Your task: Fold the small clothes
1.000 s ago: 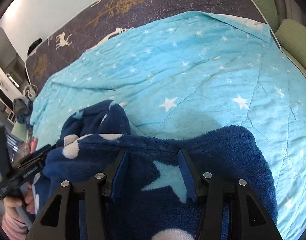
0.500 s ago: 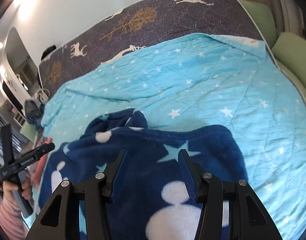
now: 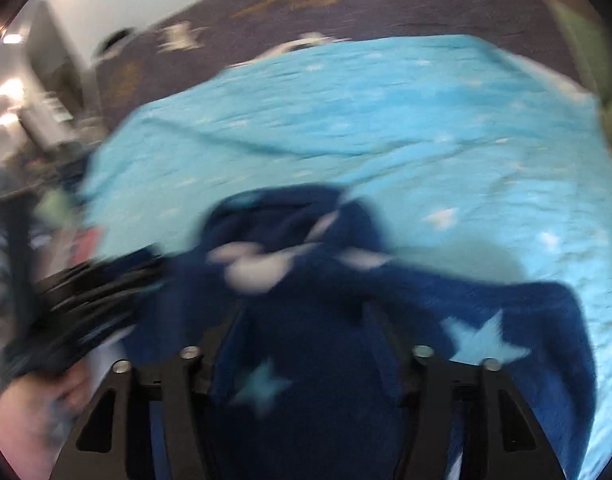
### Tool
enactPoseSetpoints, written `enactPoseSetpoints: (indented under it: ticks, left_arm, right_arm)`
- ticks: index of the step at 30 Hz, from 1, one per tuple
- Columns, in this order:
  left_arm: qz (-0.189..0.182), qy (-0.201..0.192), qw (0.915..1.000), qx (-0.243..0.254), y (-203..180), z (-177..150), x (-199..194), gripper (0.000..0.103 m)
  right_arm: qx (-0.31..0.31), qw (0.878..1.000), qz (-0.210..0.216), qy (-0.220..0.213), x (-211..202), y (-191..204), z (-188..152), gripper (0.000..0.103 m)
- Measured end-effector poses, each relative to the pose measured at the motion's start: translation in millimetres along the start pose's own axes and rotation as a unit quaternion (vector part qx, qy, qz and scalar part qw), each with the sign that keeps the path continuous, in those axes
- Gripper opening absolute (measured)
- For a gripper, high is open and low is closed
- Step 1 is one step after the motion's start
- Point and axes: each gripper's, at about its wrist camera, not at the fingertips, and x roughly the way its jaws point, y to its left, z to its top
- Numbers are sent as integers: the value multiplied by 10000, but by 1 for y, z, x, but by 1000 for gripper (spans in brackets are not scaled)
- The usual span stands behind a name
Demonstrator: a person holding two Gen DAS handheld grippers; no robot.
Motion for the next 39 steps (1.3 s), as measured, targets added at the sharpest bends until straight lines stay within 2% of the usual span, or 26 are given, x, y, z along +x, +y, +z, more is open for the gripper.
enactPoseSetpoints:
  ticks: [1, 2, 3, 5, 7, 9, 11, 15, 18, 21, 23, 26, 29, 31, 33, 35, 36, 37, 38, 39]
  left_arm:
    - [302, 14, 9995, -113, 8, 1, 3, 7]
    - [446, 37, 9986, -291, 21, 1, 6, 7]
    - [414, 124, 9979, -484, 37, -2, 9, 7]
    - [384, 240, 9967, -672, 60, -10, 8, 7]
    - [440, 236, 9960, -735, 75, -19, 4, 8]
    - [348, 251, 9956, -833, 87, -29, -3, 16]
    - [119, 274, 9945, -1000, 97, -40, -16, 23]
    - [-654, 219, 9897, -1257, 116, -79, -58, 51]
    - [-918, 199, 9908, -971, 118, -122, -97, 67]
    - [-1282, 273, 9895, -613, 106, -171, -135, 77]
    - [-1530, 399, 9859, -552, 98, -196, -149, 81]
    - [-2036, 659, 9739, -755, 90, -224, -154, 81]
    - [-2420, 868, 9590, -1188, 85, -238, -146, 81]
    - [-2519, 758, 9535, -1469, 83, -237, -142, 81]
    - [-2627, 601, 9458, -1812, 81, -228, -136, 81]
    - [-2724, 517, 9308, -2383, 85, -222, -125, 81]
    - [-2818, 500, 9195, -2694, 89, -220, -118, 81]
    - [-2905, 500, 9064, -3027, 93, -218, -110, 76]
    - [-2946, 494, 8960, -3286, 97, -219, -105, 52]
    - [-3082, 560, 8847, -3452, 99, -218, -97, 30]
  right_arm:
    - [180, 9994, -233, -203, 2, -6, 1, 48]
    - [576, 9970, -375, -367, 3, -20, 1, 51]
    - [937, 9945, -278, -363, 3, -33, -1, 57]
    - [1618, 9858, 229, -376, -3, -61, -10, 56]
    - [1808, 9817, 454, -378, -13, -74, -15, 56]
    - [1905, 9796, 485, -423, -29, -85, -21, 58]
    - [1965, 9785, 451, -434, -49, -99, -32, 58]
    - [1910, 9767, 937, -274, -92, -126, -66, 58]
    - [1607, 9798, 1169, -245, -139, -143, -114, 65]
    - [1386, 9831, 1192, -132, -179, -153, -169, 71]
    - [1492, 9782, 1445, -24, -196, -163, -207, 74]
    - [1912, 9640, 1834, 249, -195, -176, -244, 75]
    - [2479, 9372, 2423, 389, -179, -182, -265, 76]
    - [2681, 9187, 2876, 379, -166, -177, -268, 76]
    - [2802, 9108, 3018, 280, -152, -171, -261, 78]
    - [3064, 9057, 2927, 125, -138, -170, -255, 79]
    - [3237, 9004, 2905, -67, -133, -171, -250, 80]
    - [3352, 8976, 2855, -185, -129, -171, -244, 81]
    - [3461, 8955, 2787, -262, -126, -170, -237, 82]
    - [3514, 8958, 2704, -299, -123, -168, -231, 76]
